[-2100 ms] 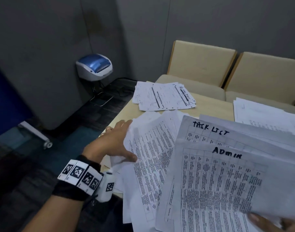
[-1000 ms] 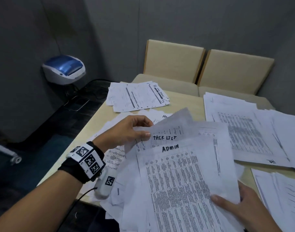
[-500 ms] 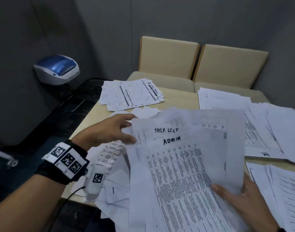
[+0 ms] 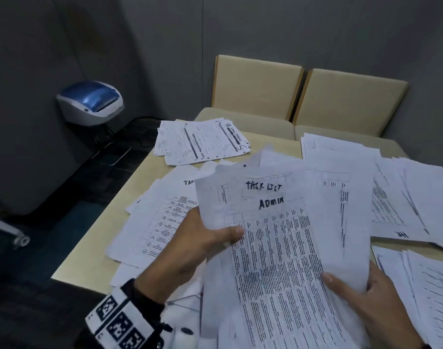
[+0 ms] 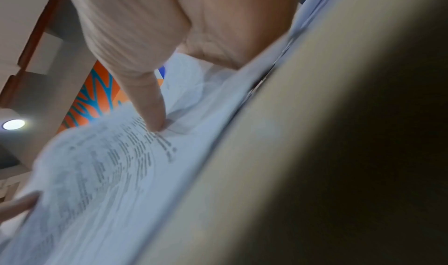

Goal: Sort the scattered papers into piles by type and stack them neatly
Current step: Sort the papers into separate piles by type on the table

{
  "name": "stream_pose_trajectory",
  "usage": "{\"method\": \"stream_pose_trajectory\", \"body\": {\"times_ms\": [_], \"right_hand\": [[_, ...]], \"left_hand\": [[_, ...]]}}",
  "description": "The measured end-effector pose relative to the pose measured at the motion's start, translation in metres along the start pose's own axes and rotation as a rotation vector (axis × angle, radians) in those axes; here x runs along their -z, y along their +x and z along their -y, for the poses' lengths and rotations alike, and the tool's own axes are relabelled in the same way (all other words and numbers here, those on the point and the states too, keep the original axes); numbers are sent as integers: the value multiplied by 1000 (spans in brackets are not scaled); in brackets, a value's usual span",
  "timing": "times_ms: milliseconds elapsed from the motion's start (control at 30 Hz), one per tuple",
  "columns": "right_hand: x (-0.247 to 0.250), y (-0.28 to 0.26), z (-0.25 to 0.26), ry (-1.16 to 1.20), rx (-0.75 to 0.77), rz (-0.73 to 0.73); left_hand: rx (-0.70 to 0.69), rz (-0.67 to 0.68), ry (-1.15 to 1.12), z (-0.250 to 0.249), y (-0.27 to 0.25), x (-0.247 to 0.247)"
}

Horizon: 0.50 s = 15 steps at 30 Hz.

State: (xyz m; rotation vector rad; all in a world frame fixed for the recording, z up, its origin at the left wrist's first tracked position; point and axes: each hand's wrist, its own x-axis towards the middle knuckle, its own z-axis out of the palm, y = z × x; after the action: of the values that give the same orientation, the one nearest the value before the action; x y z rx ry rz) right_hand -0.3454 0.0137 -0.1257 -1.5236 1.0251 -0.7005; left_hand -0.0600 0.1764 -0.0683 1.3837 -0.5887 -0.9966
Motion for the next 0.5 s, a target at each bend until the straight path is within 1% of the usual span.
{"method": "stream_pose_trajectory", "body": {"times_ms": [33,100,200,267,367,500], "right_hand": [[0,1,1,28,29,6],[-1,2,7,122,37,12],[-6,4,17,235,30,42],[-9,6,25,240,61,51],[-8,13,36,111,126,97],[-18,16,59,156,23,73]], "left_hand": [[-31,41,-10,-5,-3,-1],[-84,101,-28,-11,-6,1],[-104,128,-83,-12,-3,2],[-91,146,-104,-10,-3,0],[-87,158,-144,-7,-3,0],[-81,173,-170,-7,-3,5]]}}
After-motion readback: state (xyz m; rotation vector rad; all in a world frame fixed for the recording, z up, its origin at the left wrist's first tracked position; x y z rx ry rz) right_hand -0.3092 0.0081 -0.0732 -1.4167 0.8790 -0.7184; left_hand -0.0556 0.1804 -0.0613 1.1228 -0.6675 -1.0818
